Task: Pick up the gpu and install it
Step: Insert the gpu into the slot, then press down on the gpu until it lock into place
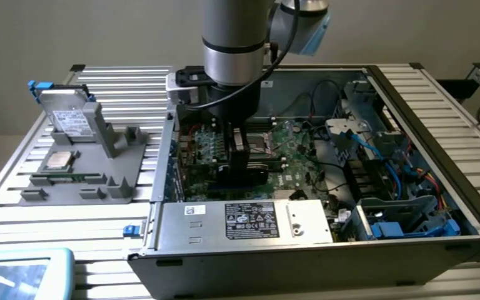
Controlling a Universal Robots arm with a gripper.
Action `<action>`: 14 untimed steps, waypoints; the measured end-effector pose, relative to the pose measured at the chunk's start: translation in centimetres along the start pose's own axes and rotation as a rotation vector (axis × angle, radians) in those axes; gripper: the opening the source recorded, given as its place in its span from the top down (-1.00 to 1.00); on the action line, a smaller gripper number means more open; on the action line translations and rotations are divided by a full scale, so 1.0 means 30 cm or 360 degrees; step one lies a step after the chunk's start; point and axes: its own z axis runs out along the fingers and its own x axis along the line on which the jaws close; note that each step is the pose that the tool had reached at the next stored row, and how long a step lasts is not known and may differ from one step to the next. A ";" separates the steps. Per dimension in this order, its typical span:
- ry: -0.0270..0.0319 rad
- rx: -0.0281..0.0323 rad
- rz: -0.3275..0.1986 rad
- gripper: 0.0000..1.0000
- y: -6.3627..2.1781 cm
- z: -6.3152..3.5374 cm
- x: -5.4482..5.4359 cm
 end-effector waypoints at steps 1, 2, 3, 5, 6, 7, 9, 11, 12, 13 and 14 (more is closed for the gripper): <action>-0.00002 0.00002 0.0000 -0.16 0.003 -0.010 0.000; 0.00000 0.00000 0.0000 -0.16 0.006 -0.017 0.000; -0.00005 0.00003 0.0000 -0.16 0.007 -0.017 0.000; -0.00004 0.00003 0.0000 -0.16 0.007 -0.017 0.000; -0.00006 0.00004 0.0000 -0.16 0.007 -0.017 0.000; -0.00003 0.00002 0.0000 -0.16 0.007 -0.017 0.000; -0.00002 0.00002 0.0000 -0.16 0.007 -0.018 0.000; -0.00002 0.00001 0.0000 -0.16 0.007 -0.018 0.000; -0.00003 0.00002 0.0000 -0.16 0.007 -0.018 0.000; -0.00002 0.00001 0.0000 -0.16 0.007 -0.018 0.000; -0.00002 0.00001 0.0000 -0.16 0.007 -0.018 0.000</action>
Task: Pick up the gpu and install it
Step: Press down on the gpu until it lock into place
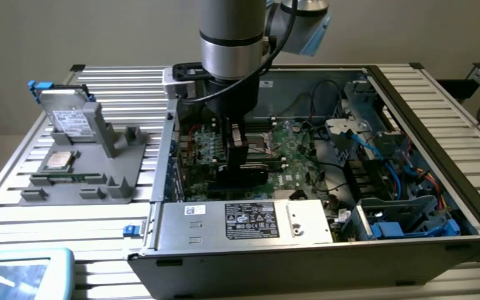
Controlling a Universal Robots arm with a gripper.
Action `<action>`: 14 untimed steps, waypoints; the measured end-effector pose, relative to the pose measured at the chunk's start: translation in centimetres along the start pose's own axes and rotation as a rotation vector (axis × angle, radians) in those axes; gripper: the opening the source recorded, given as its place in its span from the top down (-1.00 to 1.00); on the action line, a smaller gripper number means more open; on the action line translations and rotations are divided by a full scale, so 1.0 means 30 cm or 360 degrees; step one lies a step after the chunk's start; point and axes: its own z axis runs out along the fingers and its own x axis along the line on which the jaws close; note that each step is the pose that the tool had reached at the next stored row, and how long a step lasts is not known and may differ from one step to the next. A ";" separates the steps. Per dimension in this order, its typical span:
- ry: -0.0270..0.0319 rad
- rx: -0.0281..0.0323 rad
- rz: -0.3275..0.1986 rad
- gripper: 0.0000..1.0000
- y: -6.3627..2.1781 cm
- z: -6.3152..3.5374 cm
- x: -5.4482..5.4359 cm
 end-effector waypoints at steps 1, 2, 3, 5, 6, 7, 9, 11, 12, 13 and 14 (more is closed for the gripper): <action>-0.00001 0.00000 0.0000 -0.16 0.000 0.000 0.000; 0.00000 0.00000 0.0000 -0.16 0.000 0.000 0.000; 0.00000 0.00001 0.0000 -0.16 0.000 0.000 0.000; -0.00001 0.00000 0.0000 0.00 0.000 0.000 0.000; 0.00000 0.00000 0.0000 0.00 0.000 0.000 0.000; 0.00000 0.00000 0.0000 0.13 0.000 0.000 0.000; 0.00000 0.00000 0.0000 0.25 0.000 0.000 0.000; 0.00000 0.00000 0.0000 0.49 0.000 0.000 0.000; 0.00000 0.00000 0.0000 0.61 0.000 0.000 0.000; 0.00000 0.00000 0.0000 0.61 0.000 0.000 0.000; 0.00000 0.00000 0.0000 0.73 0.000 0.000 0.000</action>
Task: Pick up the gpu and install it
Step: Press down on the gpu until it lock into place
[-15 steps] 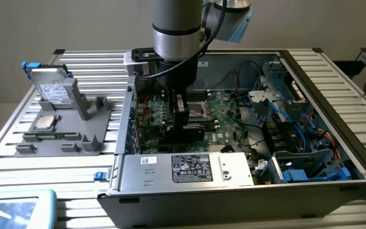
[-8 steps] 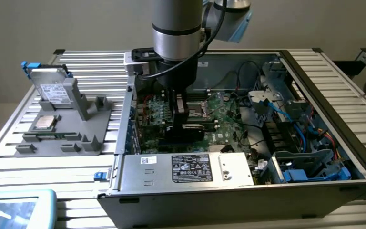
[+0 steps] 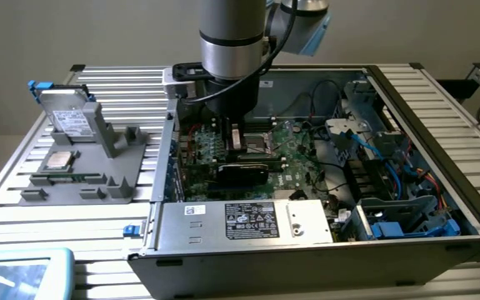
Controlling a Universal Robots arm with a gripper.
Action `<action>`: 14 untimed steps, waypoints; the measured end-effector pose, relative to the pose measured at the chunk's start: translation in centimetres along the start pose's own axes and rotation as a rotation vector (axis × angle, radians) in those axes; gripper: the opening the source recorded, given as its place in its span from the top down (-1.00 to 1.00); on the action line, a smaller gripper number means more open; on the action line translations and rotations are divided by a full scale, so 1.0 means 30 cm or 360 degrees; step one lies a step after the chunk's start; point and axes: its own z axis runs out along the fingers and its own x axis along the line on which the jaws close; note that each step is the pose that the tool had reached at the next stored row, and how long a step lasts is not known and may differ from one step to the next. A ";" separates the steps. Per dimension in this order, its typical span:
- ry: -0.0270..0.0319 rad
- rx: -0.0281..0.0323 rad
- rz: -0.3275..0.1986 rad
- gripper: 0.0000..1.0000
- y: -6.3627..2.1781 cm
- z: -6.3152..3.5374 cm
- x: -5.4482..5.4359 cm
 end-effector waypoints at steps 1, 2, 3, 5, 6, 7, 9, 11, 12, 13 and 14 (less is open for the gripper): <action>0.00000 0.00000 0.0000 0.73 0.000 0.000 0.000; 0.00001 -0.00001 0.0000 0.79 0.001 0.000 0.000; 0.00002 -0.00001 0.0000 0.79 0.004 0.000 0.000; 0.00004 0.00007 0.0000 0.79 0.018 0.000 -0.002; 0.00001 0.00015 0.0000 0.79 0.027 0.001 -0.003; 0.00006 0.00028 0.0000 0.79 0.038 0.002 -0.004; 0.00005 0.00059 0.0000 0.79 0.045 0.005 -0.005; 0.00011 0.00082 0.0000 0.79 0.047 0.006 -0.005; 0.00009 0.00084 0.0000 0.79 0.048 0.006 -0.005; 0.00016 0.00088 0.0000 0.79 0.049 0.007 -0.007; 0.00023 0.00100 0.0000 0.79 0.051 0.009 -0.009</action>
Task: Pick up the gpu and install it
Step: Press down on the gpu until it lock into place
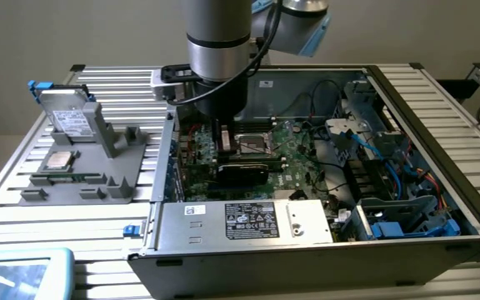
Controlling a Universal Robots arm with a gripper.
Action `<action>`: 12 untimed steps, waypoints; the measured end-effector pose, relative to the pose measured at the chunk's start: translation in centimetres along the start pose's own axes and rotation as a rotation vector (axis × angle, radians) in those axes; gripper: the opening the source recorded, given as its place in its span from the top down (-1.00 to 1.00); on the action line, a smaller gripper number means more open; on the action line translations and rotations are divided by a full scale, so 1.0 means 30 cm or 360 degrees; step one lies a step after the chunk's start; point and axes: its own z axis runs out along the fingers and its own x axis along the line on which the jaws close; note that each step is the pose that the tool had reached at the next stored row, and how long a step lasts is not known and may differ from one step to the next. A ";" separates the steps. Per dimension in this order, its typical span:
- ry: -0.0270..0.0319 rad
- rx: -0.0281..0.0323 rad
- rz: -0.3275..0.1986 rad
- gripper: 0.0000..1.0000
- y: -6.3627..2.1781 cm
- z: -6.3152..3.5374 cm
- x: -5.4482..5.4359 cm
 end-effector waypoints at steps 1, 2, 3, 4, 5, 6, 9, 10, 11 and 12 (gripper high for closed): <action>0.00000 0.00002 0.0000 0.79 0.001 0.002 -0.002; 0.00005 0.00004 0.0000 0.79 0.003 0.004 -0.005; 0.00001 0.00008 0.0000 0.79 0.004 0.006 -0.007; 0.00003 0.00007 0.0000 0.79 0.006 0.007 -0.009; 0.00005 0.00007 0.0000 0.79 0.006 0.008 -0.009; 0.00008 0.00006 0.0000 0.79 0.006 0.009 -0.009; 0.00012 0.00005 0.0000 0.79 0.006 0.016 -0.011; 0.00015 0.00003 0.0000 0.79 0.006 0.018 -0.012; 0.00014 0.00004 0.0000 0.79 0.007 0.021 -0.014; 0.00011 0.00007 0.0000 0.79 0.006 0.023 -0.016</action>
